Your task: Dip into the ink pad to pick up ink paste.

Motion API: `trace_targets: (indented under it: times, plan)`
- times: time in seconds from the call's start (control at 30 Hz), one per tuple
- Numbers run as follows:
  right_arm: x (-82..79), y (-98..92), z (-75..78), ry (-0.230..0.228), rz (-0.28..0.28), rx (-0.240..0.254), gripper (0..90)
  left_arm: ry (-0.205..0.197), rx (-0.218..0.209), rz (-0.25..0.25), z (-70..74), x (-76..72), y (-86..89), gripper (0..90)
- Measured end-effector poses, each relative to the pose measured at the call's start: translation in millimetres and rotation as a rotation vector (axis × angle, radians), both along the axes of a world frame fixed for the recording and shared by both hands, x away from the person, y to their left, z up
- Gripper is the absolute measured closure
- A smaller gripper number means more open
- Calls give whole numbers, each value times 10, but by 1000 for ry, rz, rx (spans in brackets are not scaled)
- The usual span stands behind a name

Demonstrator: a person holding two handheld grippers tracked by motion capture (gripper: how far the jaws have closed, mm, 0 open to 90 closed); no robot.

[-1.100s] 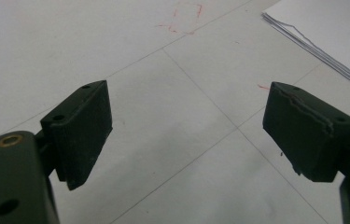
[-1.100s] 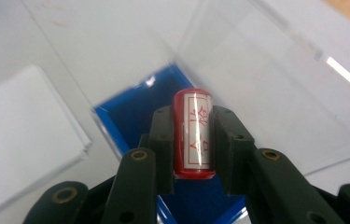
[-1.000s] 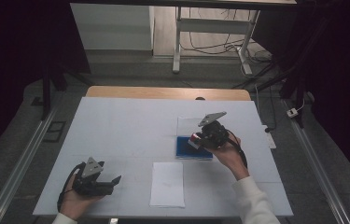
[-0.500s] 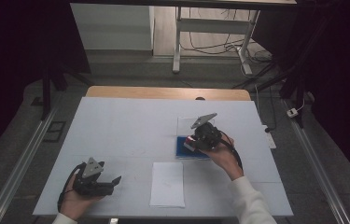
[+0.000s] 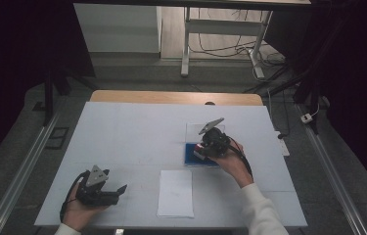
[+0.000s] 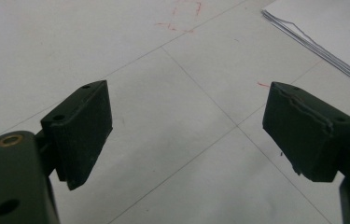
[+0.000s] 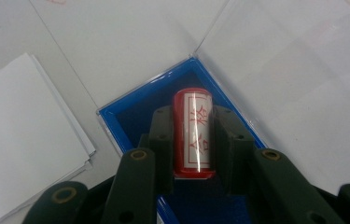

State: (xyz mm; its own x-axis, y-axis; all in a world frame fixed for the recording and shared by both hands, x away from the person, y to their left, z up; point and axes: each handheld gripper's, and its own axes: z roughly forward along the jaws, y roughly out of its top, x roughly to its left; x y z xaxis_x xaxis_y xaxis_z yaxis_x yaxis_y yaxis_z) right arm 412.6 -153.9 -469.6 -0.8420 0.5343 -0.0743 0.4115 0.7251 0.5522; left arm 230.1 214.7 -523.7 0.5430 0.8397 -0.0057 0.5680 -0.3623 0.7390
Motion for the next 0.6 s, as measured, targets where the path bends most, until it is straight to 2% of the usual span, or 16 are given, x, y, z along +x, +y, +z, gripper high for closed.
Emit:
trace_targets:
  times: [0.1, 0.3, 0.43, 0.6]
  plan:
    - [-1, 27, 7, 1, 2, -23, 699, 2, 0, 0, 1, -3, -3, 158]
    - [19, 37, -16, 20, -1, -32, 701, 0, 2, 2, 5, -11, -4, 158]
    - [-5, 57, -29, 2, -1, -45, 703, 2, 0, 0, 2, -8, -8, 158]
    - [-21, 45, -46, -11, 0, -36, 704, 2, 0, -2, 8, -18, -16, 158]
